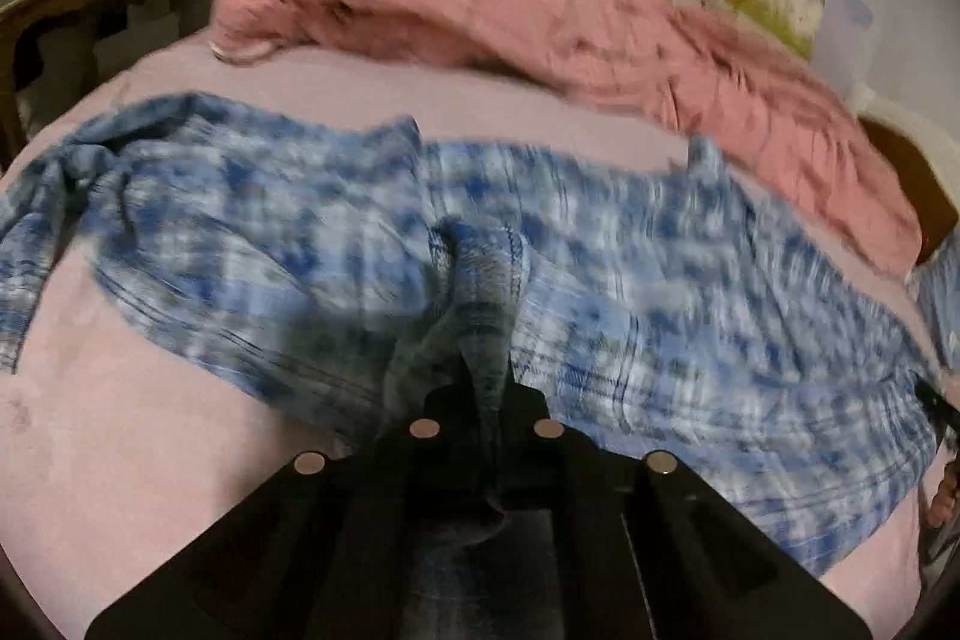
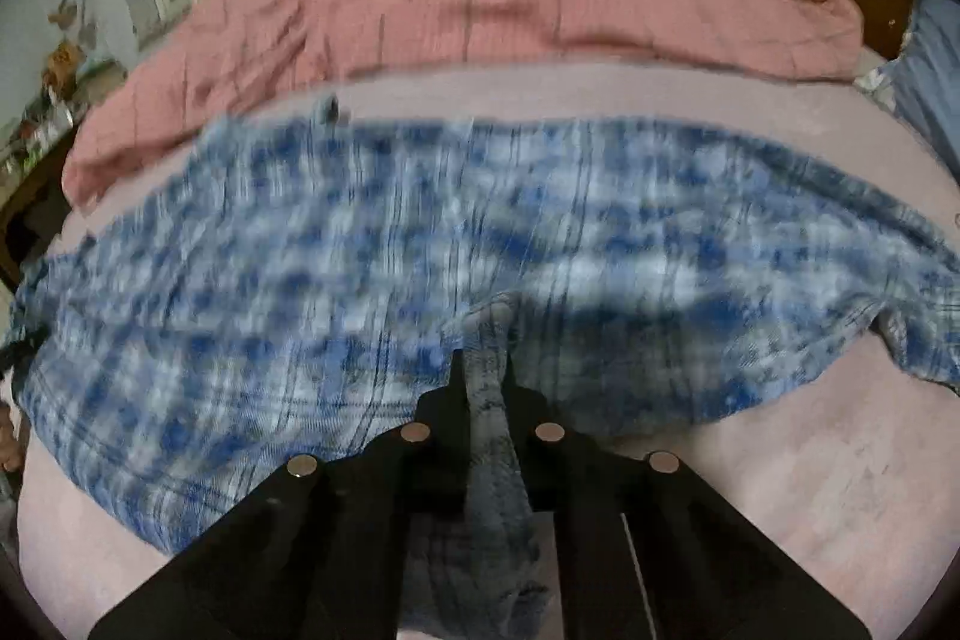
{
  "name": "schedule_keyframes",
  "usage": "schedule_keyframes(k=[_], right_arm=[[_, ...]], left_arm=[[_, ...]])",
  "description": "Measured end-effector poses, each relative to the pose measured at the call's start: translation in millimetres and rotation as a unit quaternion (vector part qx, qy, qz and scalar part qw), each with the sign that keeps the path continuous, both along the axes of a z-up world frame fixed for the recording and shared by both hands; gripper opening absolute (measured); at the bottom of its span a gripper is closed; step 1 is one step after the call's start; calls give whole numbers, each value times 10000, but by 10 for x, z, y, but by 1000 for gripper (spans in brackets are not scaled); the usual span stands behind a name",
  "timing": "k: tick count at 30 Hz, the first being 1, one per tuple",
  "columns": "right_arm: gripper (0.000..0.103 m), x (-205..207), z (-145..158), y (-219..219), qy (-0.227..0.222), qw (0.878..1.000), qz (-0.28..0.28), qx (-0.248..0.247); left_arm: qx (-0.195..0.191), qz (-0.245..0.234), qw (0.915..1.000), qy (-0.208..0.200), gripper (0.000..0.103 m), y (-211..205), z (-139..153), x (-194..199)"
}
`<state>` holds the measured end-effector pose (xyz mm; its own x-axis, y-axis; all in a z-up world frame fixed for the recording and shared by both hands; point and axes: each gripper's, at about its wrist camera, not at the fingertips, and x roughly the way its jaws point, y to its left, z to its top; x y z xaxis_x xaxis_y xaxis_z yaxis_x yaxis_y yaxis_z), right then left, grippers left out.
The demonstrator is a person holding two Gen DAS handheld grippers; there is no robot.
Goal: Fold large clothes
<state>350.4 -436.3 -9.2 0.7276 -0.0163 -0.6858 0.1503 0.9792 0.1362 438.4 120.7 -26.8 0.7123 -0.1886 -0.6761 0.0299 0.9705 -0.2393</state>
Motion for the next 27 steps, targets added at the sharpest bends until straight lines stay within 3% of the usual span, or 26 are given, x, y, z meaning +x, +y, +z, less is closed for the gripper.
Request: schedule_keyframes(k=[1,3,8,11,12,14,15,16,17,18,21,23,27], right_arm=[[6,-36,59,5,-242,9997,-18,-32],[6,-11,116,55,-380,9991,-15,-196],[6,336,-182,70,334,9985,-179,-398],[7,395,-281,4,547,9979,-252,-239],[12,392,-273,-4,555,9978,-284,-239],[41,368,-252,-30,549,9962,-547,-402],[55,319,-217,-47,445,9955,-683,-472],[56,242,-143,-73,233,9961,-728,-445],[56,184,-78,-89,112,9964,-719,-441],[61,127,-1,-89,16,9962,-713,-506],[74,-118,293,33,-366,9951,-546,-744],[79,-244,416,173,-454,9967,-304,-605],[80,-405,385,498,-155,9989,398,-194]], left_arm=[[-43,36,9999,-98,2,22,25,-19],[285,106,9995,-69,2,-38,5,6],[1186,316,9913,468,5,-262,-231,166],[1935,389,9795,412,7,-457,-271,137],[1993,401,9783,394,7,-462,-279,124],[1735,343,9838,301,8,-383,-231,84],[1570,311,9868,228,16,-332,-188,48],[1455,315,9888,111,24,-292,-122,-6],[1415,349,9893,-58,50,-255,-37,-88],[1450,381,9884,-236,67,-263,44,-165],[1586,93,9839,-814,70,-390,298,-469],[1617,-126,9818,-990,80,-531,421,-663],[1283,-750,9847,-910,88,-829,446,-869]])
